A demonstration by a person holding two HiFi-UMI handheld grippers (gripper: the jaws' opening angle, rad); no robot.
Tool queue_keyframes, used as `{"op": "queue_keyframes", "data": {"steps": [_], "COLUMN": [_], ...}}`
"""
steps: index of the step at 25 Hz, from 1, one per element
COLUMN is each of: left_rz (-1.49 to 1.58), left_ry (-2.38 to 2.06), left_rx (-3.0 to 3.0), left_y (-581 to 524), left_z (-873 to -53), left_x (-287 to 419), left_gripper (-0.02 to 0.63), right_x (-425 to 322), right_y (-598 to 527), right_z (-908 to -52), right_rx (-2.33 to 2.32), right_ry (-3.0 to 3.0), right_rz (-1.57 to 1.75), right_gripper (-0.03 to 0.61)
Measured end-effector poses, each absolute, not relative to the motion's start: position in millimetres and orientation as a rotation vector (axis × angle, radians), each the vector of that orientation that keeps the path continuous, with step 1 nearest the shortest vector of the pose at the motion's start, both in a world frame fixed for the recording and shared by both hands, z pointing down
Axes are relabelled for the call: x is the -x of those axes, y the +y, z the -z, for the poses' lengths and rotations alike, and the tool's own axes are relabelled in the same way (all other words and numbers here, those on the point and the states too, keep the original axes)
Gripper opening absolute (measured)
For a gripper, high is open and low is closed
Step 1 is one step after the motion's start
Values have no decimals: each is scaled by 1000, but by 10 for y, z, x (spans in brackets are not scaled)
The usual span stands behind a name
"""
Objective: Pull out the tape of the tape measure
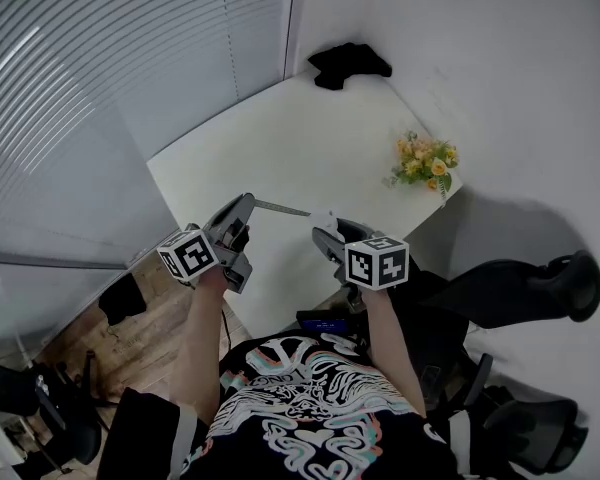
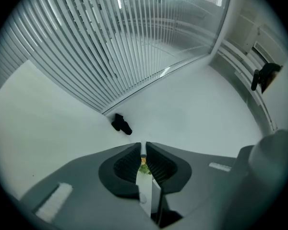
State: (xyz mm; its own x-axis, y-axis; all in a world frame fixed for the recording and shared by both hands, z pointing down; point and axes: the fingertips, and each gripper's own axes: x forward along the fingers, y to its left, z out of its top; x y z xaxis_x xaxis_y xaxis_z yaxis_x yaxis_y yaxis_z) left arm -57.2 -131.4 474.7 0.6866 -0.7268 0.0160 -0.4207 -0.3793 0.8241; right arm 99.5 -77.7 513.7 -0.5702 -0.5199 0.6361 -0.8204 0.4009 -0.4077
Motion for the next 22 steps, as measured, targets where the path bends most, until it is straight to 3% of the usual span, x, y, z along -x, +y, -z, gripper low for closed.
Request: {"op": "queue_keyframes", "data": {"steps": [22], "left_rz": [490], "left_ry": [-1023], "left_rx": [-1914], "left_y": [-1429], "left_z": [-4853], "left_x": [1228], "left_gripper": [32], "right_x": [-1109], "right_y": [-715], "right_z": [-5432], "right_rx": [-1150], "right_ry": [-2119], "right_rz": [-1053], "right_gripper": [233]}}
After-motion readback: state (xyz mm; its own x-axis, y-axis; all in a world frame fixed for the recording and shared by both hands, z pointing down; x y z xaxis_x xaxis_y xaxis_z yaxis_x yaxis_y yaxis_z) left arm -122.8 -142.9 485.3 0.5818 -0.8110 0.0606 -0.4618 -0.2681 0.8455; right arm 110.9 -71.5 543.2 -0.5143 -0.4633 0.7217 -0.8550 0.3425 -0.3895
